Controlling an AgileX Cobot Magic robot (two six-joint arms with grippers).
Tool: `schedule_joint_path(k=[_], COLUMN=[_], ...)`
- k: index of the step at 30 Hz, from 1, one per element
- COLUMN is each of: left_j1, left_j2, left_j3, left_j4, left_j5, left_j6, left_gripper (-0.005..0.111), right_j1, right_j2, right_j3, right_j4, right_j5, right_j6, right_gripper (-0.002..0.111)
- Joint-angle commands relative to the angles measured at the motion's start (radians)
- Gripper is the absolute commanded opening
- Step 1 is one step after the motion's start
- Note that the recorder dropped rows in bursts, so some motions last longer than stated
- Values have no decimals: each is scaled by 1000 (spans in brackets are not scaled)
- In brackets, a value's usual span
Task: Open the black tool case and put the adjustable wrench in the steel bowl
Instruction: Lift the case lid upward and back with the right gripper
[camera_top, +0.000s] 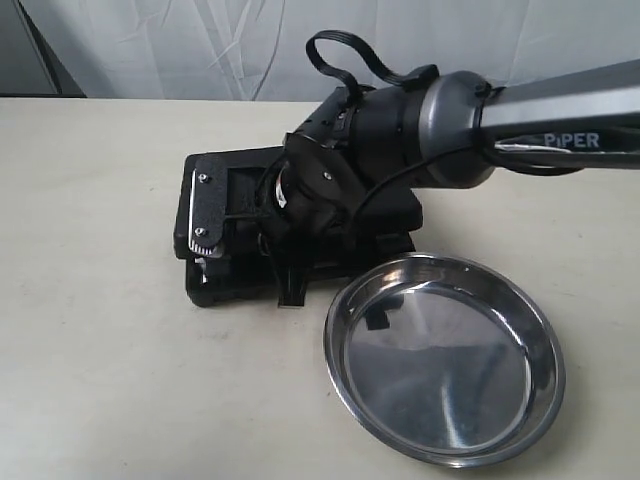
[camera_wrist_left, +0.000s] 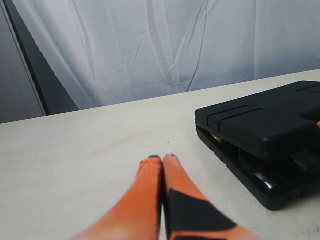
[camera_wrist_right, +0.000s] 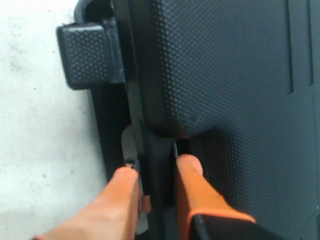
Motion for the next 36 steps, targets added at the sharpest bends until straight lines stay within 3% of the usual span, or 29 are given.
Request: schedule_joint_path(k=[1, 17, 36], left_j1=[-4, -4, -4], left_j2=[4, 4, 4], left_j3=[-2, -2, -2], left_j4=[-3, -3, -3], left_j5=[-6, -6, -6], left_j6=[0, 0, 0], left_gripper=[0, 0, 0], right_j1=[-2, -2, -43], right_j2=[-31, -121, -130], right_j3=[-3, -3, -3], right_j4=[42, -42, -184], right_j5=[-12, -102, -393], right_j6=[20, 20, 21], right_gripper=[-1, -1, -1])
